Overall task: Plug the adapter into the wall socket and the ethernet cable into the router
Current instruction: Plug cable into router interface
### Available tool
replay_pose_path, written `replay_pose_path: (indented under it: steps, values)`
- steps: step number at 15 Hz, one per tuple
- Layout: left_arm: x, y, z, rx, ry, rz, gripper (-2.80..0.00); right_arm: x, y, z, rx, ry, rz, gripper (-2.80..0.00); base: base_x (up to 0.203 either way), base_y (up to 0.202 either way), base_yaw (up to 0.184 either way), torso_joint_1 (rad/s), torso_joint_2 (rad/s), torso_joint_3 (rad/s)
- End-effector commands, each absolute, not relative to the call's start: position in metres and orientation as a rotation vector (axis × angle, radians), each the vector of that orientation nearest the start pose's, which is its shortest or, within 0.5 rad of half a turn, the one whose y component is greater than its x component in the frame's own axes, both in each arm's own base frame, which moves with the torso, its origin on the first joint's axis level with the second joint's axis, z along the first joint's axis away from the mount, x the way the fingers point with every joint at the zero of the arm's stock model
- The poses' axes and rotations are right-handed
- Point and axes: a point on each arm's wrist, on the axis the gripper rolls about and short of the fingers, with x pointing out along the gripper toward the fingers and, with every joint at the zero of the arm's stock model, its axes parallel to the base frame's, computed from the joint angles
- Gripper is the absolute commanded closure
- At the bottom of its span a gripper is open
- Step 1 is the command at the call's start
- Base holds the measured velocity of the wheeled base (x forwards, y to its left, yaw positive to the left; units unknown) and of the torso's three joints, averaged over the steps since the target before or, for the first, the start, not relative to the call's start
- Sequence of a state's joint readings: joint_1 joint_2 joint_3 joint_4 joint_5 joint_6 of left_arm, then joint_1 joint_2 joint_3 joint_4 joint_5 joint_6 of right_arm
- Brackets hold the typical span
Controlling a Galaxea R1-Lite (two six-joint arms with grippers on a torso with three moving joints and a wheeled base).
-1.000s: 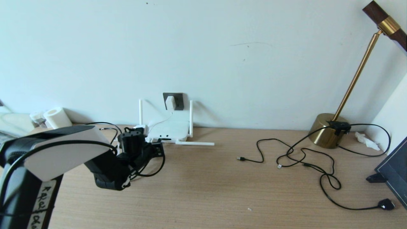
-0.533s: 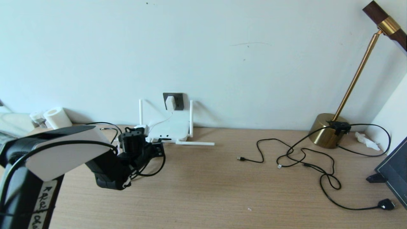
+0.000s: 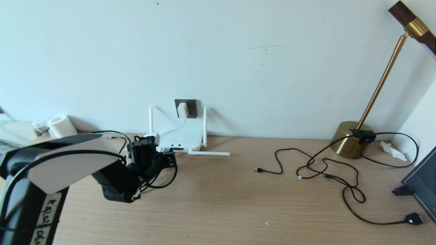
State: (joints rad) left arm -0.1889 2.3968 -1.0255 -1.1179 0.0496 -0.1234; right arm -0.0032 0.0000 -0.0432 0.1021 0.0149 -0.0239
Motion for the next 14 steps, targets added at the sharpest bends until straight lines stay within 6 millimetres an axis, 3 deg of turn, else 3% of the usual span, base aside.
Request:
replay_pose_path:
  steps: [1, 14]
  values:
    - [0.4213, -0.0793, 0.0220, -0.094, 0.252, -0.122, 0.00, -0.0264, 0.0004, 0.0771, -0.024, 0.060, 0.013, -2.80, 0.000, 0.000, 0.000, 0.000, 0.00, 0.000]
    - [0.4269, -0.0790, 0.0235, -0.096, 0.247, -0.119, 0.00, -0.0263, 0.0004, 0.0770, -0.024, 0.061, 0.013, -2.80, 0.000, 0.000, 0.000, 0.000, 0.00, 0.000]
